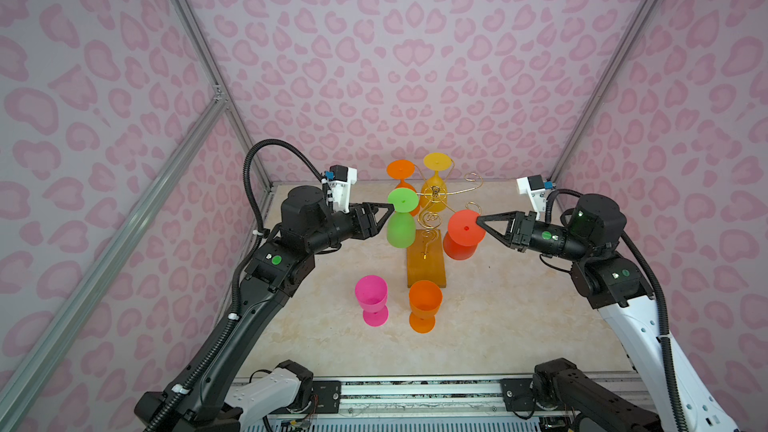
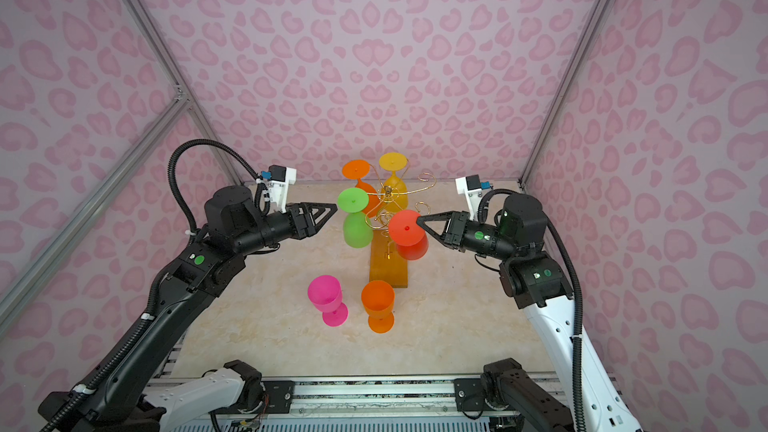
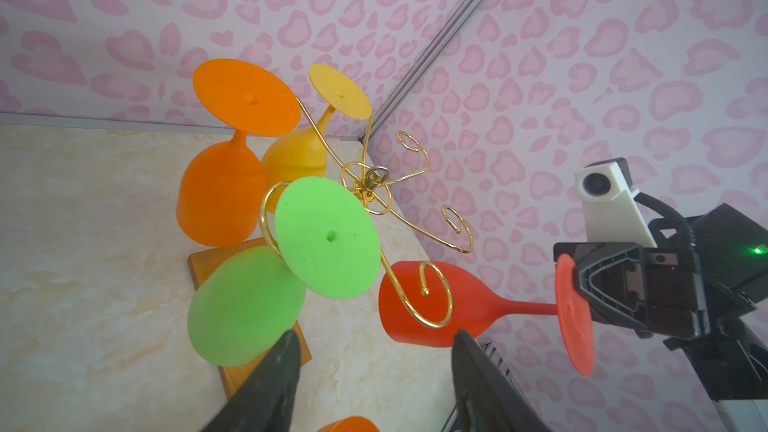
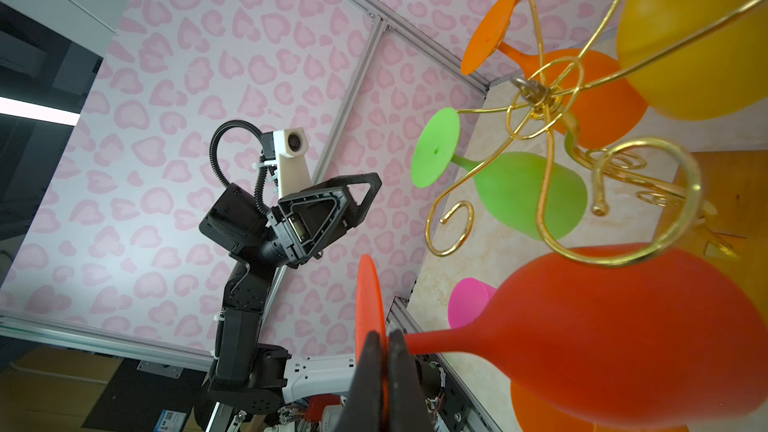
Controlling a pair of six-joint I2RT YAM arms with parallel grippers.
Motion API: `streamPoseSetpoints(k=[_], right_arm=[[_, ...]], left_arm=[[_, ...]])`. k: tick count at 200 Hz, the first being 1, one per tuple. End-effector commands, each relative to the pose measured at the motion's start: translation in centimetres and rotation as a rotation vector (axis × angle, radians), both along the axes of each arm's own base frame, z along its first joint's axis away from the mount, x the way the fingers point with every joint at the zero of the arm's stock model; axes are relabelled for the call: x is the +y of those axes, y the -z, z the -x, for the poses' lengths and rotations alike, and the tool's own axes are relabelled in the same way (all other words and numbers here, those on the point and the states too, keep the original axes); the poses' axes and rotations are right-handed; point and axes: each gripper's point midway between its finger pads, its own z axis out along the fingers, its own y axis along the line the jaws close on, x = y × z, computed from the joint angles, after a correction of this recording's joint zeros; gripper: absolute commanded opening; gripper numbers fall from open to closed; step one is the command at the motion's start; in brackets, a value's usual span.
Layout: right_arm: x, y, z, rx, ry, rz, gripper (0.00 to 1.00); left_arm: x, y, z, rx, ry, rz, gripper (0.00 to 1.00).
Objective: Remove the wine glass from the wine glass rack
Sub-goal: 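Pull the red glass off the rack hook away from the rack with the right gripper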
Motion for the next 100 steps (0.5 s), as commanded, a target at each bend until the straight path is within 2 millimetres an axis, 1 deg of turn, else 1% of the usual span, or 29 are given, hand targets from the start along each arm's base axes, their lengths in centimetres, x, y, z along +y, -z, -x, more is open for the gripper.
streamPoseSetpoints(k=[1, 36, 65, 100], right_arm=[[0.3, -0.8, 1.8, -0.033, -0.077, -0.018, 0.0], [-0.1, -3.4, 3.6, -0.093, -0.116, -0.071, 0.0], [-0.6, -5.0, 4.3, -0.13, -0.114, -0.085, 0.0], [-1.0, -8.3, 4.8, -0.233, -0.106, -0.148, 0.0]], left_arm=[[0.1, -0.9, 0.0, -0.033, 0.001, -0.003, 0.61], [0.2, -1.3, 0.0, -0.041, -0.001, -0.004, 0.61], [0.3, -1.4, 0.0, -0.045, -0.003, -0.006, 0.61], [0.1, -1.5, 0.0, -0.054, 0.006, 0.001, 0.61]])
